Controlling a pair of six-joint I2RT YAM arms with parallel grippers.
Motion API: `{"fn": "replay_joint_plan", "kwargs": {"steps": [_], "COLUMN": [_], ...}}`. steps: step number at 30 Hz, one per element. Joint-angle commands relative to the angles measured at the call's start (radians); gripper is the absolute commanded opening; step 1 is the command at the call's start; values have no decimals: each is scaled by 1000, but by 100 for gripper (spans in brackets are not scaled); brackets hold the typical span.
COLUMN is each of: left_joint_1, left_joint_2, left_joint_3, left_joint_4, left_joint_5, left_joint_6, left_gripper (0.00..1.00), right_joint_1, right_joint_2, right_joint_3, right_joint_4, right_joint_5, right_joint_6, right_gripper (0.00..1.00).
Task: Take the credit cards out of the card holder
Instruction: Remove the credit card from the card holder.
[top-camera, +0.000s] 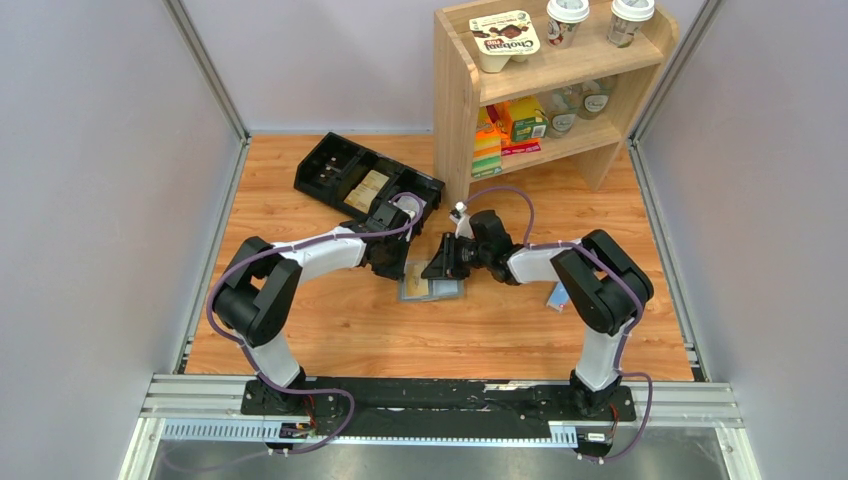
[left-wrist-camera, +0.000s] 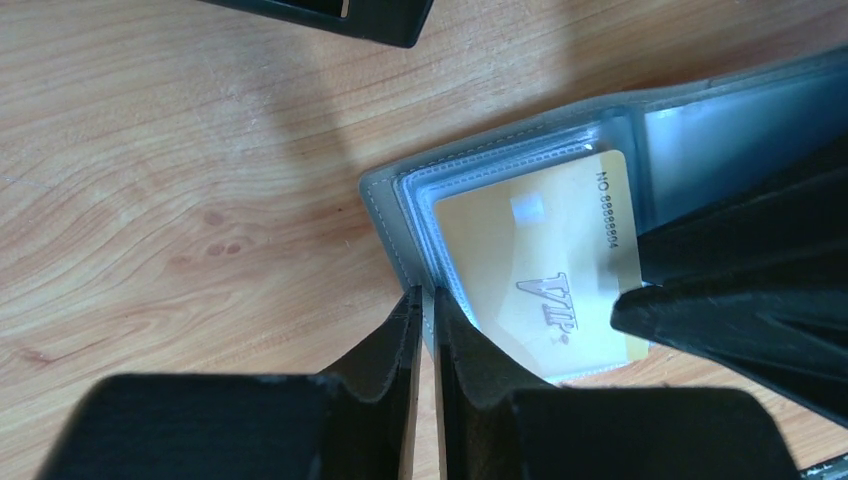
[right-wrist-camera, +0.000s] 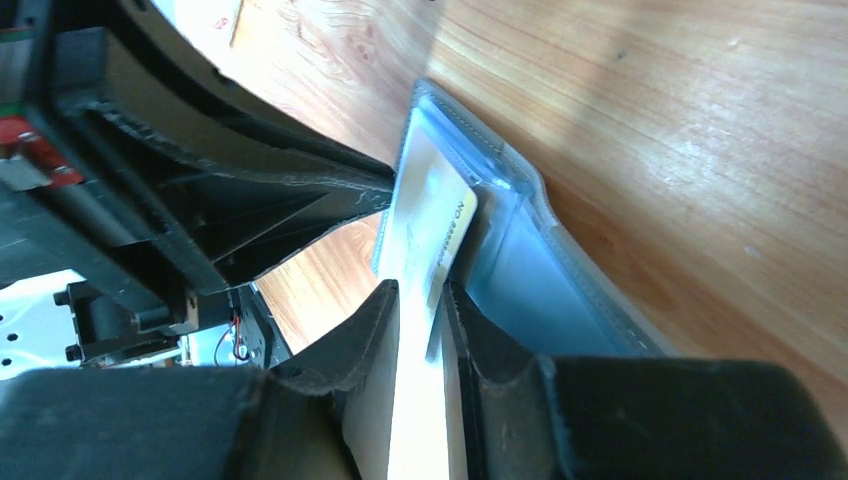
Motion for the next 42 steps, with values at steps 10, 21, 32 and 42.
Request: {"fn": "replay_joint_plan", "kwargs": {"steps": [10,21,32,42], "left_joint_1": [-30,-30,-28,-27], "left_joint_2": [54,69,57,-136], "left_joint_3": [14,-4,-21,-73], "left_joint_4": [31,-21,8,190], "left_joint_5": [37,-55,-32,45], "left_joint_6": [-16,-32,-50,-92], "left_gripper": [16,12,6,23], "right_joint_1": [9,-51,-106,-108], "right_joint_2": [126,94,103,112], "right_joint_3": [56,-54,-132,-134], "right_joint_4": [159,286,363,328], "right_joint_5": [-117,-146,-165,-160], "right_joint_6": [124,159,159,144], "right_gripper": [28,18,0,0]}}
